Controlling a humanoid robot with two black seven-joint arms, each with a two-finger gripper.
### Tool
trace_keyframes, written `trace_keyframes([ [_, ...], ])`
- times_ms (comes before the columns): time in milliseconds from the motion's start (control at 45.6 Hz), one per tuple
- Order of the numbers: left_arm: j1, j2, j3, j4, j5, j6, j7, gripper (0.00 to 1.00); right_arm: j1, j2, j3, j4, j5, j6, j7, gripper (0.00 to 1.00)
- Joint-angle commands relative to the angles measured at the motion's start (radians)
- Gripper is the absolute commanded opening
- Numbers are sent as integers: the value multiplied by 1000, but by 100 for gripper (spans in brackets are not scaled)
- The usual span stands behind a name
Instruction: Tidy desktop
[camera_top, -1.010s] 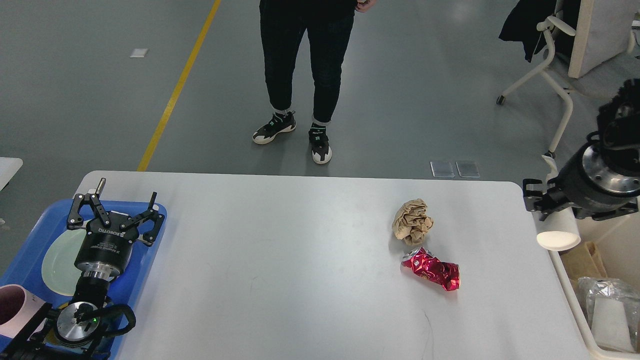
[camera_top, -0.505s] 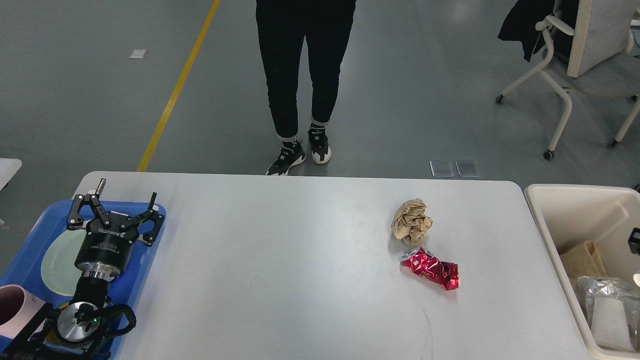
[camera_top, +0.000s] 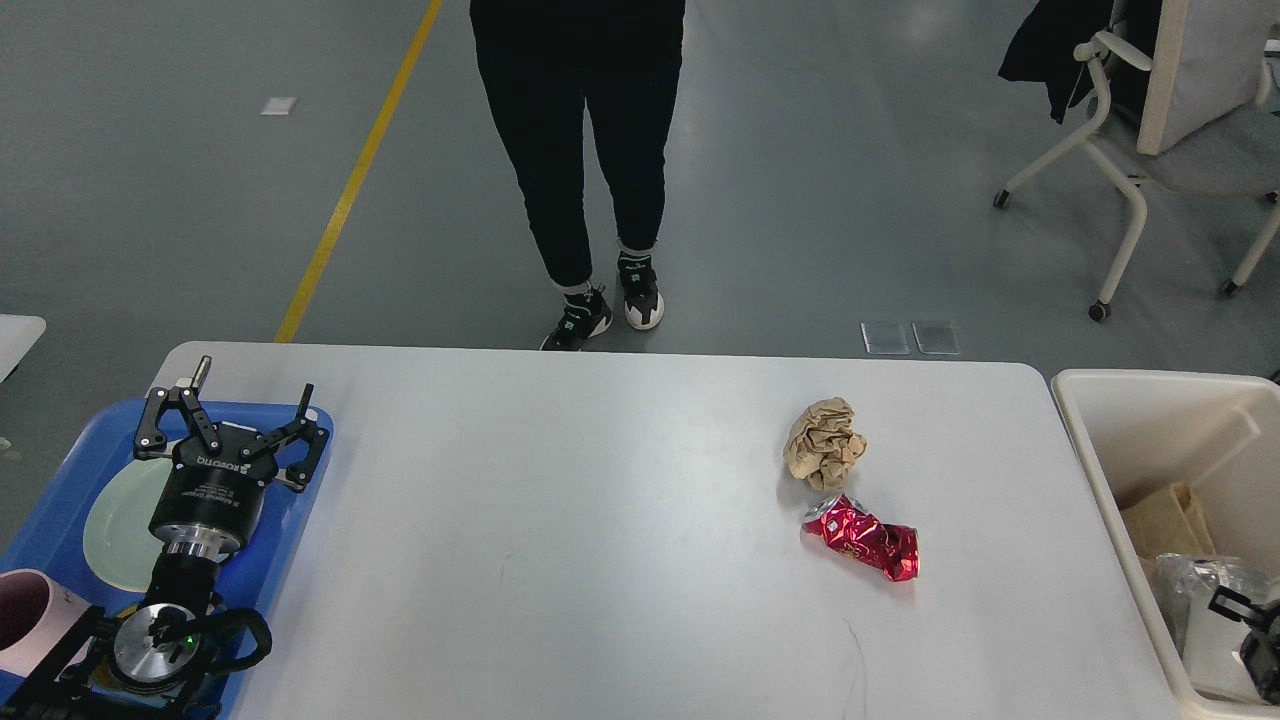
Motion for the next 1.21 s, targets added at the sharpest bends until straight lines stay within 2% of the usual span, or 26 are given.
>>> trace_keyframes([
  [0,0,0,0,0,0,1,0,97,-32,30,2,-24,-1,-37,0,0],
  [307,0,0,0,0,0,1,0,97,-42,42,-1,-25,-1,-51,0,1],
  [395,0,0,0,0,0,1,0,97,-42,48,-3,-25,-1,-57,0,57],
  [505,0,0,0,0,0,-1,0,97,-45,56,-1,-25,-1,-106,0,97],
  [527,0,0,0,0,0,1,0,97,-49,58,-1,-25,-1,-113,0,100],
  [1185,0,0,0,0,0,1,0,97,-53,58,-3,-21,-3,-122,2,100],
])
